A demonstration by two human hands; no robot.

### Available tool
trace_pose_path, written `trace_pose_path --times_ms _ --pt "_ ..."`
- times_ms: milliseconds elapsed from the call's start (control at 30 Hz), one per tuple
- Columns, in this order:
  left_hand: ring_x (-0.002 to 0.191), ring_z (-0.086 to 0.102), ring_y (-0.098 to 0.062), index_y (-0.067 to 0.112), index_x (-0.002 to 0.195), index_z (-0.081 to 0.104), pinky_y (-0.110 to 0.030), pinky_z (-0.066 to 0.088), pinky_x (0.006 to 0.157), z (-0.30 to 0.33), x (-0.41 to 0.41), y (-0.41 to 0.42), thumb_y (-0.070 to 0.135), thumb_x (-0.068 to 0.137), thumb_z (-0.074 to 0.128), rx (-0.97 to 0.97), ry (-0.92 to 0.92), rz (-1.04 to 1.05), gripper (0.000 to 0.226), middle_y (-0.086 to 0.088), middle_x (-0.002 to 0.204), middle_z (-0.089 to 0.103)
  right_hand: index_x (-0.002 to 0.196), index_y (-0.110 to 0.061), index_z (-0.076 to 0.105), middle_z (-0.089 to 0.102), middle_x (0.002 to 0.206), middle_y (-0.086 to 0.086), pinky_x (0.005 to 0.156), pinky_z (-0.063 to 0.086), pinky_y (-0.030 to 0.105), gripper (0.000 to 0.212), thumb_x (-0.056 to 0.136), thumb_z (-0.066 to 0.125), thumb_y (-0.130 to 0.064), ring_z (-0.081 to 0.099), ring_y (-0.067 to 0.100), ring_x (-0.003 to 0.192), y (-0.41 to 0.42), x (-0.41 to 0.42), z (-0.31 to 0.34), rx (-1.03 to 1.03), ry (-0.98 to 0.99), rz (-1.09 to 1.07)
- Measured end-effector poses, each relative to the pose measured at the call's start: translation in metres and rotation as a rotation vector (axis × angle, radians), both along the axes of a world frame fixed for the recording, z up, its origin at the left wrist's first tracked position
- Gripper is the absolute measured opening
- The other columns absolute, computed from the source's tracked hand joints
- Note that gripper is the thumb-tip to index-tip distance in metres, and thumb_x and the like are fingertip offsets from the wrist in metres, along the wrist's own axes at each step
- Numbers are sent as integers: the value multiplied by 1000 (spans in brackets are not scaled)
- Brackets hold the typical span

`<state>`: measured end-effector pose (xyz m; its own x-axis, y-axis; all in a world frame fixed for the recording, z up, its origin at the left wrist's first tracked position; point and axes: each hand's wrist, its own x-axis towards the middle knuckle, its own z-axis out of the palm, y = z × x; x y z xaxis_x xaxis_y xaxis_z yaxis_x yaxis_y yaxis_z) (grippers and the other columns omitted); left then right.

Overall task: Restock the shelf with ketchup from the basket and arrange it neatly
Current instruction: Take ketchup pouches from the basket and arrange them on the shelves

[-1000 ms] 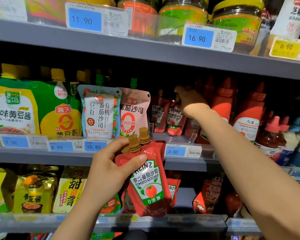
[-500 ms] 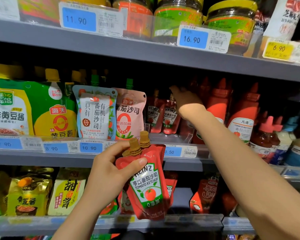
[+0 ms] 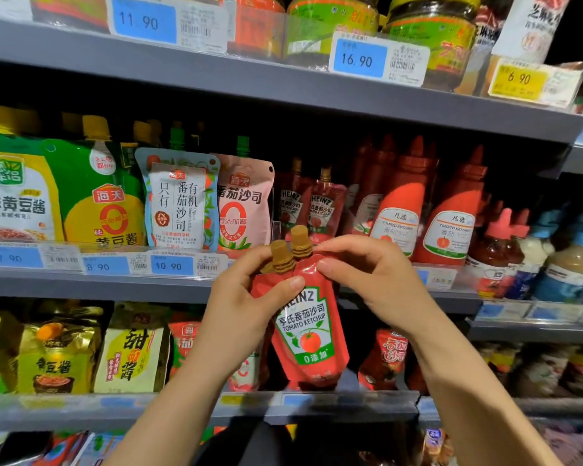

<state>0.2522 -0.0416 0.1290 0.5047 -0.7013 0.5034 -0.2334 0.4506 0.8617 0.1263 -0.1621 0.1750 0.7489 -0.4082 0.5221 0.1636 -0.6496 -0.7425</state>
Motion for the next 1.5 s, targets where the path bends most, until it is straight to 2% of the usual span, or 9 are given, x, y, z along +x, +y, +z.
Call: trace_pose_path --times_ms 267,533,767,900,1067,1200,1267,1367,1500 --pt "99 67 -12 30 110 67 -29 56 81 4 8 3 30 70 72 26 -8 106 41 6 107 71 80 -21 73 74 82 -2 74 54 24 17 79 72 -4 70 11 79 9 14 4 -7 -113 -131" --pt "89 71 -17 37 84 74 -36 57 76 6 21 3 29 52 82 -65 190 246 34 5 95 74 76 -16 73 72 70 -4 65 53 19 14 78 72 -2 67 6 68 -1 31 17 115 -210 -180" --pt "85 70 -15 32 83 74 -36 54 78 -6 39 8 17 50 83 -62 231 305 37 5 89 75 64 -23 64 64 66 -5 64 49 28 22 78 72 -9 60 11 67 -62 61 45 192 -339 -533" --pt "84 70 -17 27 86 72 -34 56 74 -6 45 14 16 51 81 -59 250 304 38 4 87 75 84 -13 71 65 72 -6 62 48 13 11 80 68 -2 60 2 66 -87 92 61 263 -410 -573" --pt "87 69 -13 33 83 74 -36 54 80 -3 49 16 23 50 82 -50 192 331 35 9 90 74 85 -6 71 63 73 -3 70 48 24 10 79 69 2 57 7 66 -97 125 36 257 -162 -456" --pt "83 69 -11 28 87 71 -36 55 78 -4 50 13 20 52 81 -48 171 347 37 11 88 73 95 -22 74 71 95 3 86 52 34 20 76 74 -16 65 23 91 -113 116 32 -59 198 -620" --pt "83 70 -13 29 86 72 -38 56 77 -5 50 11 19 53 81 -48 181 340 36 8 89 74 99 -24 72 68 92 3 82 51 32 26 75 73 -14 64 22 87 -113 108 38 -113 310 -594" --pt "83 71 -13 33 83 73 -38 56 76 -6 47 6 19 54 81 -51 187 320 33 9 89 74 99 -23 71 70 89 6 73 51 28 25 77 72 -13 65 22 79 -107 108 39 -144 306 -593" --pt "75 68 -1 25 87 69 -19 55 70 -4 39 3 8 60 80 -71 160 297 35 19 83 73 109 -24 70 68 110 -2 76 44 19 34 82 61 -5 63 18 96 -106 121 36 -278 279 -701"
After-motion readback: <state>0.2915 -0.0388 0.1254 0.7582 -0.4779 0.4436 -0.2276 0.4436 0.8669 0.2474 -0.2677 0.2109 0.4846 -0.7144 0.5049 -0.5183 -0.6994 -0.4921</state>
